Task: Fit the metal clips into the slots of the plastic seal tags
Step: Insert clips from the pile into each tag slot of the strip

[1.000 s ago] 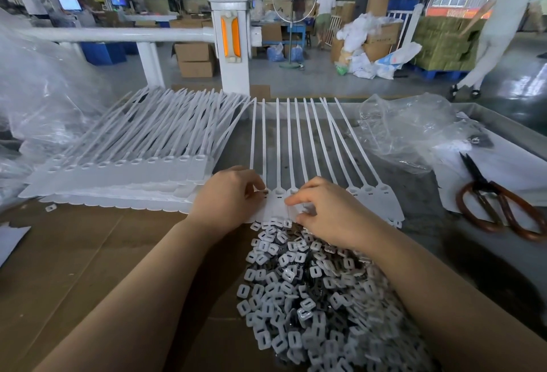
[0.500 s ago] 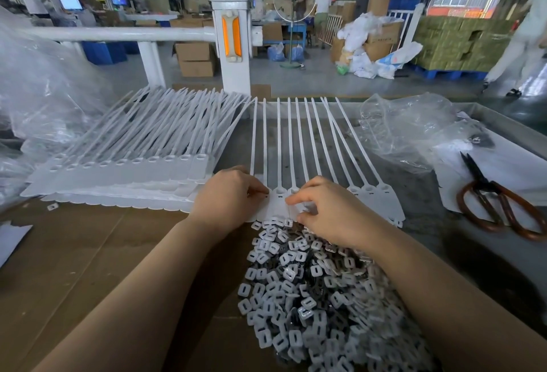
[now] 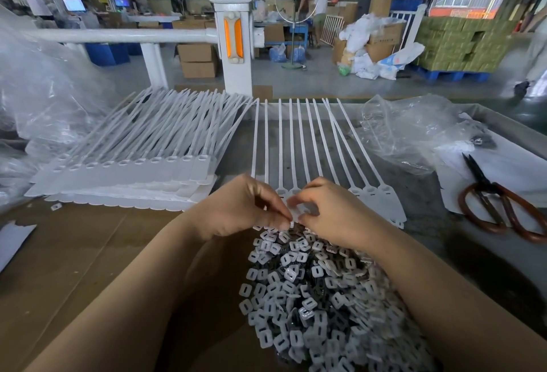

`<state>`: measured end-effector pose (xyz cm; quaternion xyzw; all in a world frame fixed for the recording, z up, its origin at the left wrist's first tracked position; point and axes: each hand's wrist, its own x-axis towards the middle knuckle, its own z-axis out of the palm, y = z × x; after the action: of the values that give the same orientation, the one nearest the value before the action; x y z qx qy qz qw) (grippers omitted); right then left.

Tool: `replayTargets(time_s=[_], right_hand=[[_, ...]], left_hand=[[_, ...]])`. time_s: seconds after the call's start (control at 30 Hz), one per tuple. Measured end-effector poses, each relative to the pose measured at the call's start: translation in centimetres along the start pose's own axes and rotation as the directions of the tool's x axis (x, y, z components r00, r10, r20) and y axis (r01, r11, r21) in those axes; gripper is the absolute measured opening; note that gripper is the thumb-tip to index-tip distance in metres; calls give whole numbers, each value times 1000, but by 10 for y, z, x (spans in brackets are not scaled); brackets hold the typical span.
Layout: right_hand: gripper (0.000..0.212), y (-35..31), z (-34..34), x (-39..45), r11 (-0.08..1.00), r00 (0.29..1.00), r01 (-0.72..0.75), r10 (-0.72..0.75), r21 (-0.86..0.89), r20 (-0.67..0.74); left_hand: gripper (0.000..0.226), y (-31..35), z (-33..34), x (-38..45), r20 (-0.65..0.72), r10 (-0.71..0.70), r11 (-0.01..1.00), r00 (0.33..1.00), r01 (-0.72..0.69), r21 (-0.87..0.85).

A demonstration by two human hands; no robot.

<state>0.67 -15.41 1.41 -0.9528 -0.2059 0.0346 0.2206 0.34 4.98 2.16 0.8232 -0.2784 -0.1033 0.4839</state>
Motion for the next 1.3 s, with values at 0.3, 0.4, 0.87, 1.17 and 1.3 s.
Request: replayTargets(time_s=[0.3, 0.4, 0.87, 1.17, 1.3], right_hand=[[30, 1, 2, 1, 1000, 1000, 3, -3, 6, -13], [27, 0, 1, 1, 1000, 1000, 1, -1, 7, -11], [5, -4, -9, -2, 871, 986, -44, 116, 489, -118], [29, -1, -2, -1, 996, 999, -40, 42, 75, -31], [31, 0, -1, -2, 998, 1000, -23, 24, 57, -19]], left_hand=[[17, 1, 4, 0, 81, -106, 985, 991, 93, 146], [13, 1, 4, 0, 67, -114, 989, 991, 107, 98], [7, -8, 5, 9, -281, -286, 949, 916, 231, -212], [10, -22, 6, 23, -638, -203, 935, 743, 341, 99], [9, -31, 10, 31, -666, -240, 894, 706, 429, 133]])
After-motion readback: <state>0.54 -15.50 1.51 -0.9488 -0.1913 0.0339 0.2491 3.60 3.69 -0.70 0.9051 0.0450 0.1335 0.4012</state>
